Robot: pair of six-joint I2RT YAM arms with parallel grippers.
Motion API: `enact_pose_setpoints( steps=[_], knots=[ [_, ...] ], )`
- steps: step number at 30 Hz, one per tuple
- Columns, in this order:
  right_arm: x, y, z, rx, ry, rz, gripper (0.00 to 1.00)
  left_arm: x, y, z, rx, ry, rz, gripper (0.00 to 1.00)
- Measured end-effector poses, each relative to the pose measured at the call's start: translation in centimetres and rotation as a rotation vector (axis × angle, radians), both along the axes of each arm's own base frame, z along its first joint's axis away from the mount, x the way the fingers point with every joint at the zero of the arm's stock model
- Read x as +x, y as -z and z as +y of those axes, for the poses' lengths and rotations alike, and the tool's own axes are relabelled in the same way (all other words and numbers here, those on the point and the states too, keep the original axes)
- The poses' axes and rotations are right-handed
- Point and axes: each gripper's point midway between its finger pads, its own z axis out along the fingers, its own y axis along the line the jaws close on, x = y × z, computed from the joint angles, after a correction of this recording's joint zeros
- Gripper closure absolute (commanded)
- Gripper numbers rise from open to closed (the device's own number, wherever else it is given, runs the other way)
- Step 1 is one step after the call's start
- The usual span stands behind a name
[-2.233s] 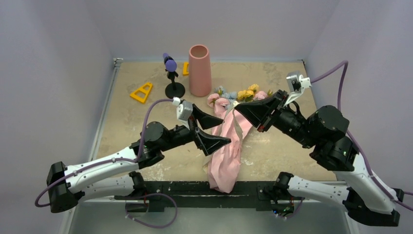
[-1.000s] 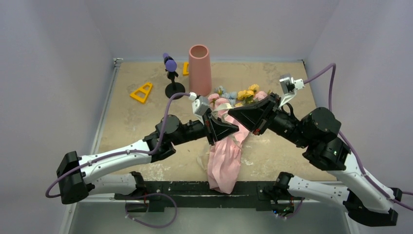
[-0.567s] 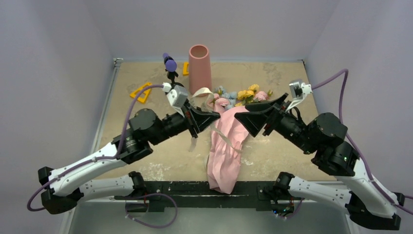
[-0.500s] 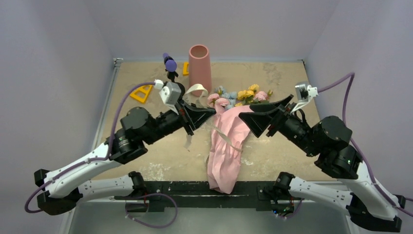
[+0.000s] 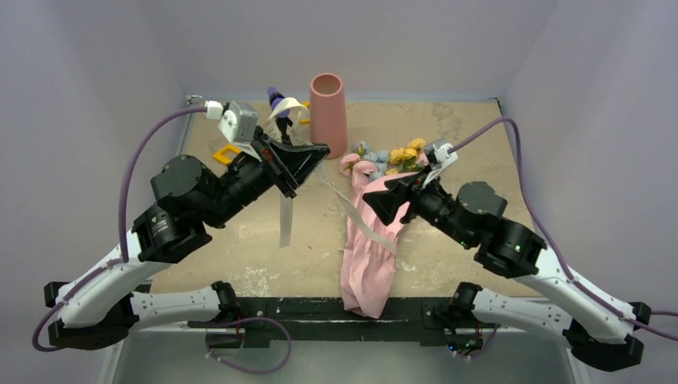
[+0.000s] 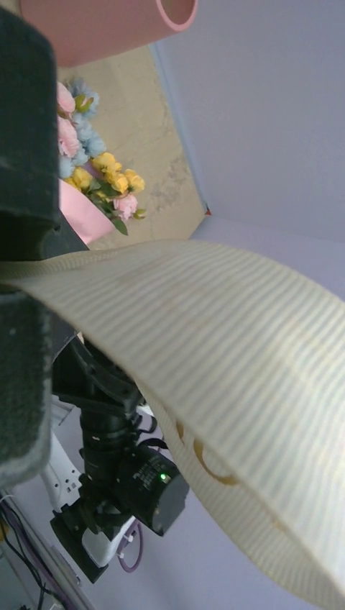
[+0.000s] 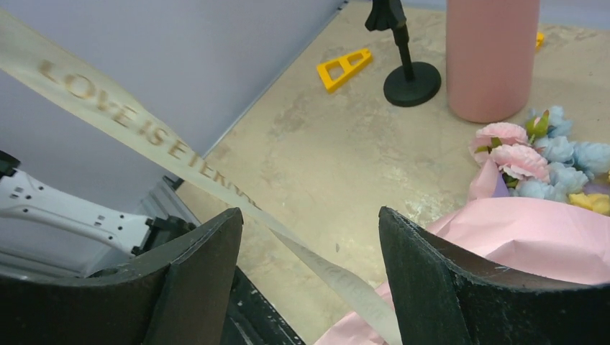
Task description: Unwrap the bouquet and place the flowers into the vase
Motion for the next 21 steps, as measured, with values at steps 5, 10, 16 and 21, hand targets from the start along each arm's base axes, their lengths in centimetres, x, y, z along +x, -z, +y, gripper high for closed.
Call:
enact_pose_setpoints(
  steps=[5,10,16,21],
  knots=[
    [0.5,2.1,2.2,-0.068,-0.052,0.015,0.24,0.1,-2.5,0.7,-0.022,-0.023,-0.028,1.0],
    [0.1,4.7,3.3,-0.12,-0.118,0.035,0.29,0.2,-3.3,0.9,-0.015,-0.036,-0.045,1.0],
    [0.6,7.8,4.4,-0.196,-0.134,0.078,0.38,0.5,-2.5,0.6,0.018,-0.039,-0.04,1.0],
    [0.5,10.5,5.5,-0.248,-0.173,0.126,0.34,0.5,-2.4,0.8,0.025,-0.042,-0.045,1.0]
  ],
)
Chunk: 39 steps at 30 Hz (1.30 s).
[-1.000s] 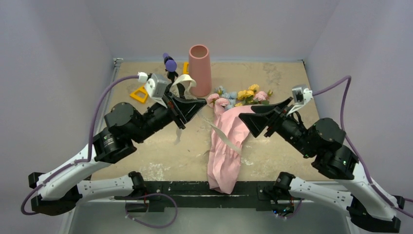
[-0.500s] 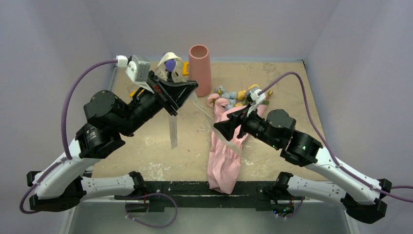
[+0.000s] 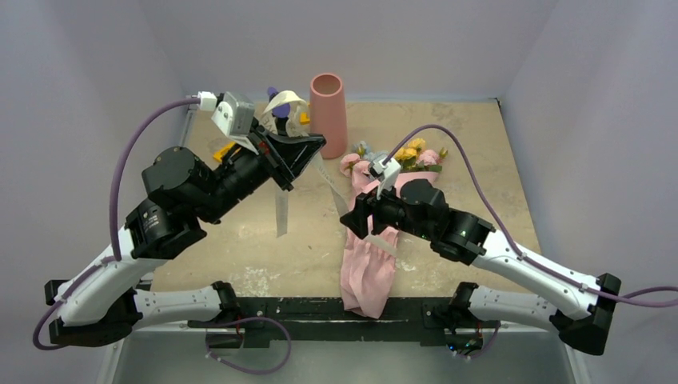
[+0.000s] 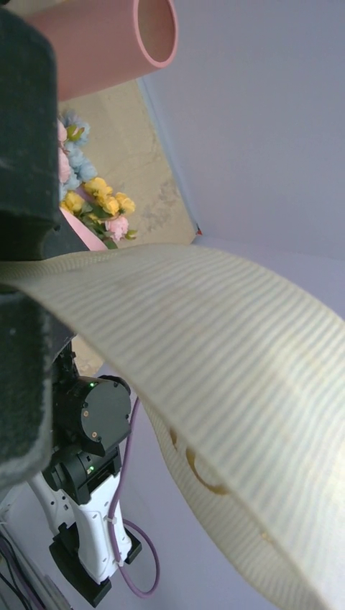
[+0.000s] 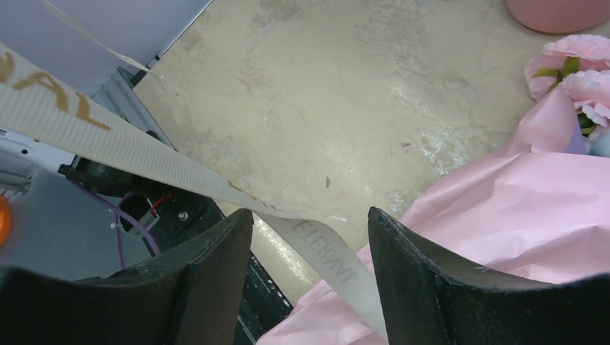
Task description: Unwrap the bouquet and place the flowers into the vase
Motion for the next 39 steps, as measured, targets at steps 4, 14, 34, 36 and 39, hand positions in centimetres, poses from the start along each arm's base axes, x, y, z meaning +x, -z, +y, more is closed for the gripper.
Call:
enact_pose_setpoints(
  steps=[4,14,34,36,39],
  knots=[
    [0.1,1.0,0.7,-0.016,-0.017,0.02,0.36,0.0,-0.1,0.2,0.001,-0.006,-0.005,1.0],
    [1.2,2.5,1.7,-0.032,0.013,0.038,0.77,-0.5,-0.8,1.6,-0.019,-0.019,-0.018,1.0],
    [2.5,-25.2,-5.5,0.232,0.255,-0.333,1.0,0.9,11.9,5.1,0.093,-0.192,0.126,0.01],
    [2.3,-28.4,-6.6,0.261,0.278,-0.377,1.0,1.2,13.2,5.5,0.107,-0.22,0.147,0.0],
    [2.2,-31.3,-7.6,0.277,0.296,-0.414,1.0,1.3,14.4,6.4,0.114,-0.256,0.17,0.01]
  ],
)
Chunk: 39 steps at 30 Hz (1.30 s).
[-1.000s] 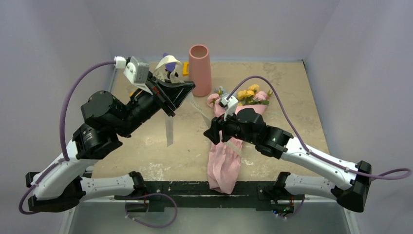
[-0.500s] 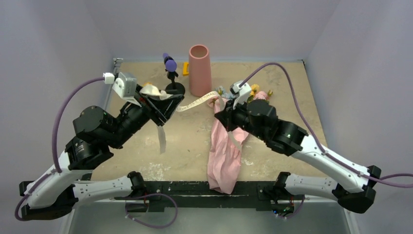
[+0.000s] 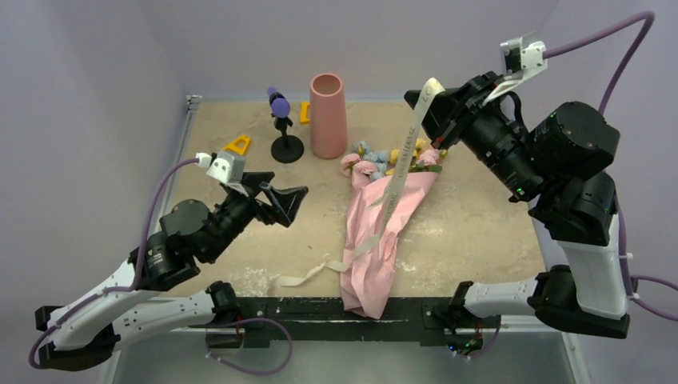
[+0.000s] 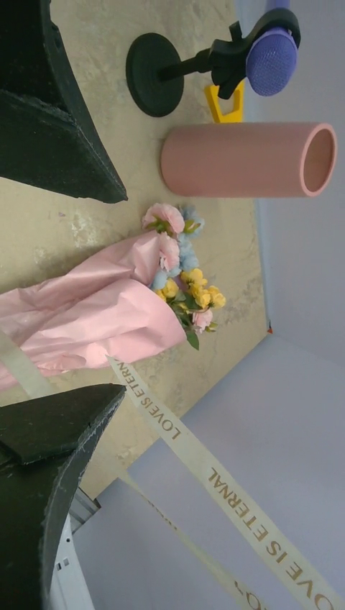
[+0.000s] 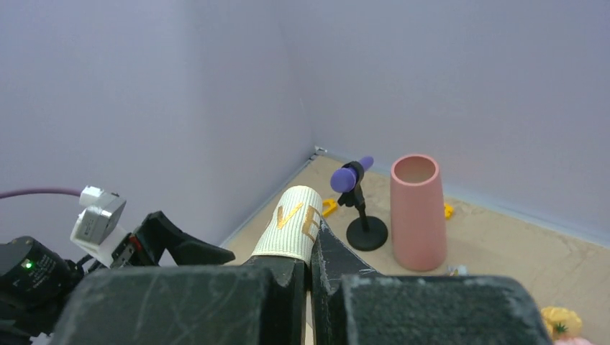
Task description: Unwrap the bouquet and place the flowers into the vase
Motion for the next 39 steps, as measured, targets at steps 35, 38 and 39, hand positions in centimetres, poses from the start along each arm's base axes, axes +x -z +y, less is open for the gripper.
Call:
enact_pose_setpoints(
  steps=[35,38,39],
  knots=[
    [-1.2,4.1,2.8,-0.077,-0.136,0.117,1.0,-4.9,12.4,-12.5,0.078,0.584,0.13,0.03],
    [-1.3,4.0,3.0,-0.065,-0.146,0.121,1.0,-4.5,13.4,-13.4,0.08,0.586,0.158,0.06],
    [-1.4,4.0,3.0,-0.063,-0.149,0.122,1.0,-4.4,13.9,-13.8,0.085,0.588,0.171,0.08]
  ],
)
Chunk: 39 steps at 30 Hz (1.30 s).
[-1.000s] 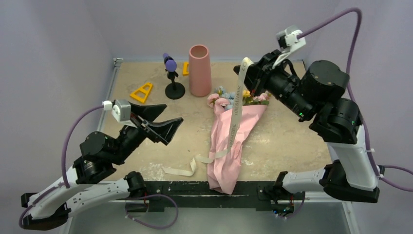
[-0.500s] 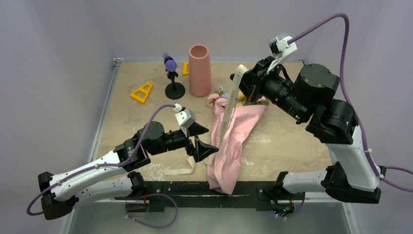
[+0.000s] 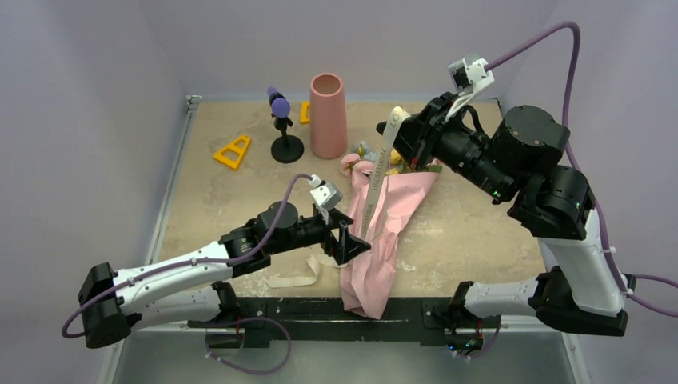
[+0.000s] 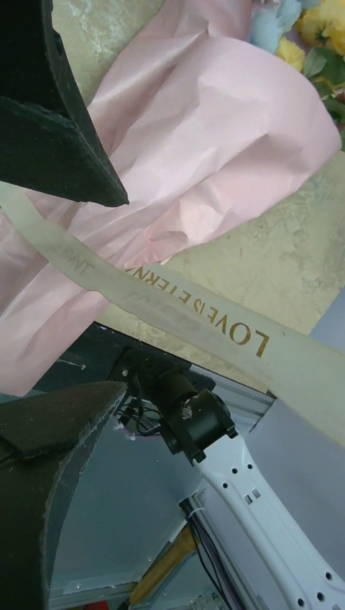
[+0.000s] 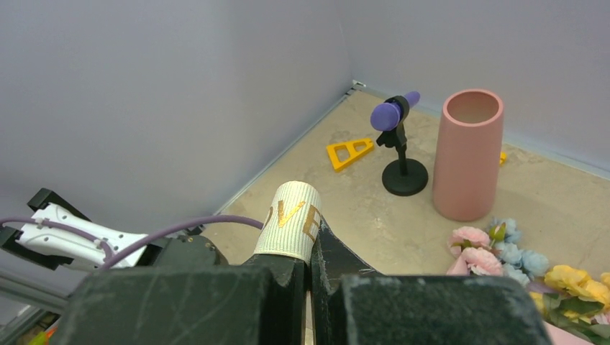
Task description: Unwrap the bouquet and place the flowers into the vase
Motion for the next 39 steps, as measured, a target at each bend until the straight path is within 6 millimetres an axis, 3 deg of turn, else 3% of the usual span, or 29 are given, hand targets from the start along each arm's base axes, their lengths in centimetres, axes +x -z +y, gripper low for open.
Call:
enact_pose_setpoints(
  steps=[4,6,14,19,22,26,30,31,32,34,36,39],
  knots=[
    [-0.2,-0.1,0.2,0.007,-0.013,0.003,1.0,0.4,1.9,-0.9,0.034,-0.001,0.041,0.15],
    [-0.3,-0.1,0.2,0.009,-0.017,0.005,1.0,0.6,2.5,-1.2,0.045,-0.004,0.049,0.26],
    [-0.5,-0.1,-0.2,0.014,-0.017,0.003,1.0,0.8,2.9,-1.5,0.053,-0.002,0.044,0.98],
    [-0.9,0.9,-1.4,0.009,-0.002,0.001,1.0,0.2,1.3,0.2,0.038,-0.017,0.022,1.0],
    [-1.0,3.2,-2.4,-0.017,0.028,0.015,1.0,-0.2,-1.8,2.6,-0.017,-0.058,-0.034,1.0],
    [-0.9,6.9,-2.7,-0.058,0.041,0.041,0.99,-0.5,-7.5,5.8,-0.095,-0.122,-0.119,1.0],
    [-0.7,10.5,-1.7,-0.102,0.025,0.078,0.6,-0.8,-16.3,8.4,-0.185,-0.169,-0.216,1.0],
    [-0.6,11.0,-1.2,-0.106,0.014,0.09,0.52,-0.9,-19.7,9.1,-0.224,-0.182,-0.246,1.0],
    [-0.5,11.5,-0.5,-0.113,0.0,0.097,0.45,-1.1,-21.3,9.5,-0.25,-0.186,-0.263,1.0],
    [-0.3,12.0,0.6,-0.112,-0.021,0.112,0.36,-1.6,-26.5,10.7,-0.317,-0.198,-0.31,1.0],
    [0.1,12.8,1.9,-0.123,-0.043,0.127,0.3,-2.0,-30.1,11.6,-0.364,-0.202,-0.347,1.0],
    [0.2,13.8,2.7,-0.135,-0.064,0.147,0.26,-2.1,-33.2,12.0,-0.387,-0.207,-0.38,1.0]
  ],
)
